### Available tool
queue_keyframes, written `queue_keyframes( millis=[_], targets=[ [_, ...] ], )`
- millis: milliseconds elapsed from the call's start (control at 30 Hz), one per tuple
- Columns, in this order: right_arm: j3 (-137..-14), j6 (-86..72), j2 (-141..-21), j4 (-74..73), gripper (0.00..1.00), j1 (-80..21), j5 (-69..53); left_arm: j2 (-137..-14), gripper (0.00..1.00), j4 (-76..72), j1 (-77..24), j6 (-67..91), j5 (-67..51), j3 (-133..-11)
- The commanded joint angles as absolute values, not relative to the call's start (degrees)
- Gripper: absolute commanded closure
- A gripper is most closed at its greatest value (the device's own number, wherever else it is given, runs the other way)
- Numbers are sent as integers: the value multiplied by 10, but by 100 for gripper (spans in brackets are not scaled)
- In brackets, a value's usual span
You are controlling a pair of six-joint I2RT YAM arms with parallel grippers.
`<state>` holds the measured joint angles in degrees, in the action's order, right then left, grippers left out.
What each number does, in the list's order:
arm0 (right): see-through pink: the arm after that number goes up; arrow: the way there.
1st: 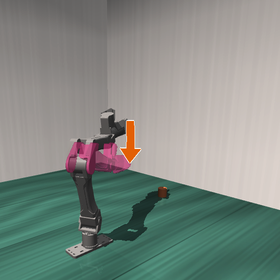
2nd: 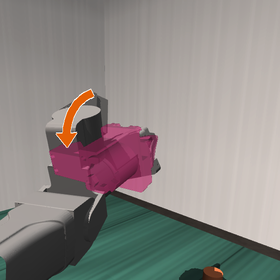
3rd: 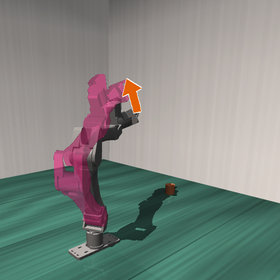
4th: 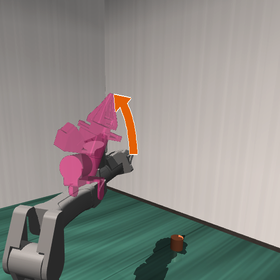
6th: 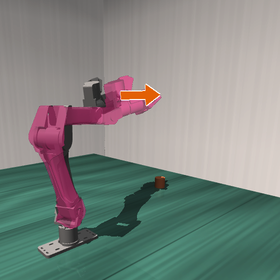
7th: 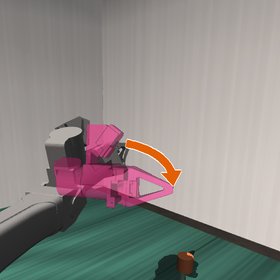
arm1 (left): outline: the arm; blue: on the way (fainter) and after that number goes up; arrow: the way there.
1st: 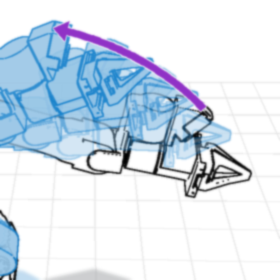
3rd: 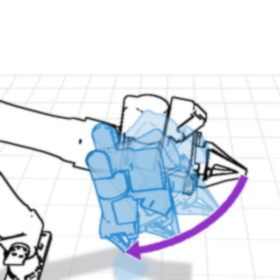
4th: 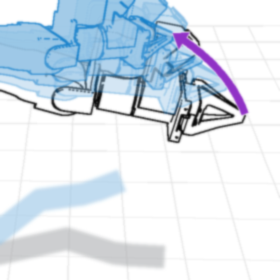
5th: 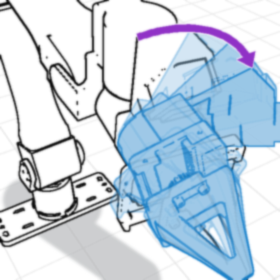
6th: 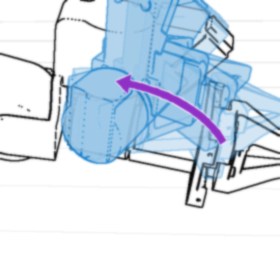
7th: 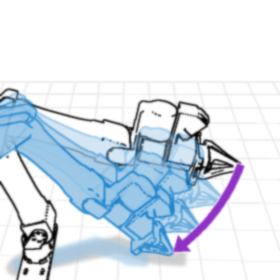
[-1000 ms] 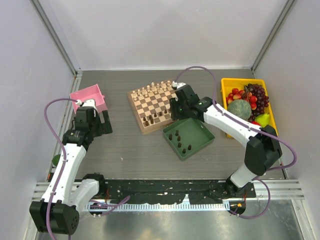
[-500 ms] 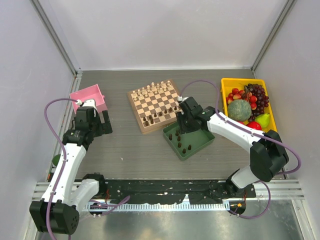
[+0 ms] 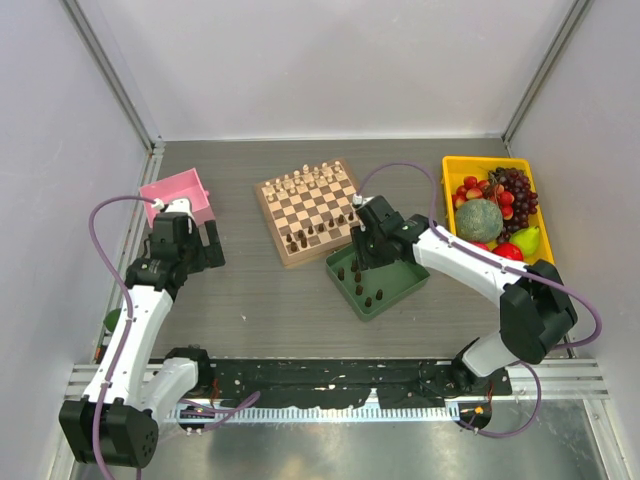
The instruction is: Set up the chess pieces on the board
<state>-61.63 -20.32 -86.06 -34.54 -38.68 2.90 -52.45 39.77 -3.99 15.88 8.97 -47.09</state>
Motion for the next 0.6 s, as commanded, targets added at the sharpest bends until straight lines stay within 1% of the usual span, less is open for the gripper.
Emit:
queue_keyframes(
  millis=[0,567],
  targets=[
    [-639,-215,-853,-341,57,-391,34,-519,1,395,-37,154,97,-497],
    [-642,-216,-924,-323,58,-395,12,-521,1,396,-36,153,97,-497]
  ],
)
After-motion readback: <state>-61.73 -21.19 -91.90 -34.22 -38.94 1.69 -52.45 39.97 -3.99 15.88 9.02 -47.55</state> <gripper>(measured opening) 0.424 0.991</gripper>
